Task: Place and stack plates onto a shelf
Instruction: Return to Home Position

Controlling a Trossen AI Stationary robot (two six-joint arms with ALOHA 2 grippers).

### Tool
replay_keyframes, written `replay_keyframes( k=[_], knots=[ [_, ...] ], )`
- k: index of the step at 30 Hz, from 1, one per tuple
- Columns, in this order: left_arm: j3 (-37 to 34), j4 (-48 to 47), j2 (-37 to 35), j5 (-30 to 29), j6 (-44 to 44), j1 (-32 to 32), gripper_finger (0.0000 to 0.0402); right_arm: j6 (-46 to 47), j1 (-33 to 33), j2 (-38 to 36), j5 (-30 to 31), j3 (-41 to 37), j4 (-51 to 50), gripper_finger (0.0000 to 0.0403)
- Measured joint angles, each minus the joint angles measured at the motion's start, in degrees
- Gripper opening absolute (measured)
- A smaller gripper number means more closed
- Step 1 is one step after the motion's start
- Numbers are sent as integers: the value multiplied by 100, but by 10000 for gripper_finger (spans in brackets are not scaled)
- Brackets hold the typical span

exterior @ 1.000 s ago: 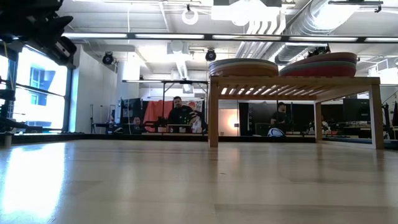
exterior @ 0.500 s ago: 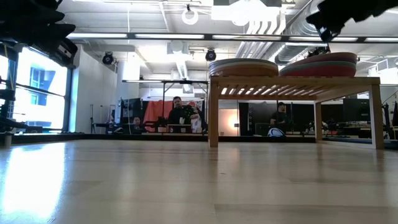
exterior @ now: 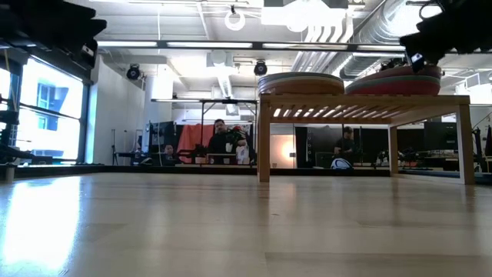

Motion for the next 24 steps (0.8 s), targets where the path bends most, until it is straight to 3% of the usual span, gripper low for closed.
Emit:
replay_keyframes(
  k=[4,12,24],
  knots=[
    [0,-72,0,-288,6,0,90,237,0,-443,77,-364,75,130],
    [0,-129,0,-299,8,0,90,272,0,-1179,111,-969,347,130],
    [0,-260,0,-303,41,0,90,75,-4,-1146,62,-1181,660,130]
  ],
)
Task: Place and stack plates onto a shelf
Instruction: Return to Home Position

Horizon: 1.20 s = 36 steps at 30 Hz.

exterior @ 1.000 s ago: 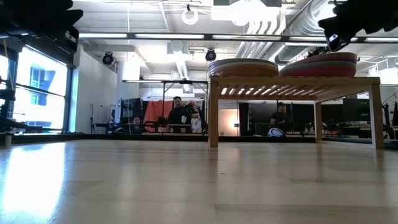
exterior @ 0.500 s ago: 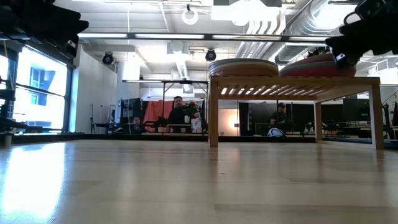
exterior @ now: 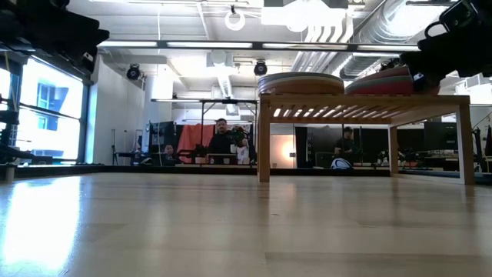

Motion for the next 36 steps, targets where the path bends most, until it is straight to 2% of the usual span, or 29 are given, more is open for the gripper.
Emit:
replay_keyframes(
  k=[12,36],
  knots=[
    [0,-70,0,2,-37,0,90,485,0,4,22,0,-295,130],
    [0,-67,0,6,-35,0,90,492,0,4,24,0,-304,130]
  ],
)
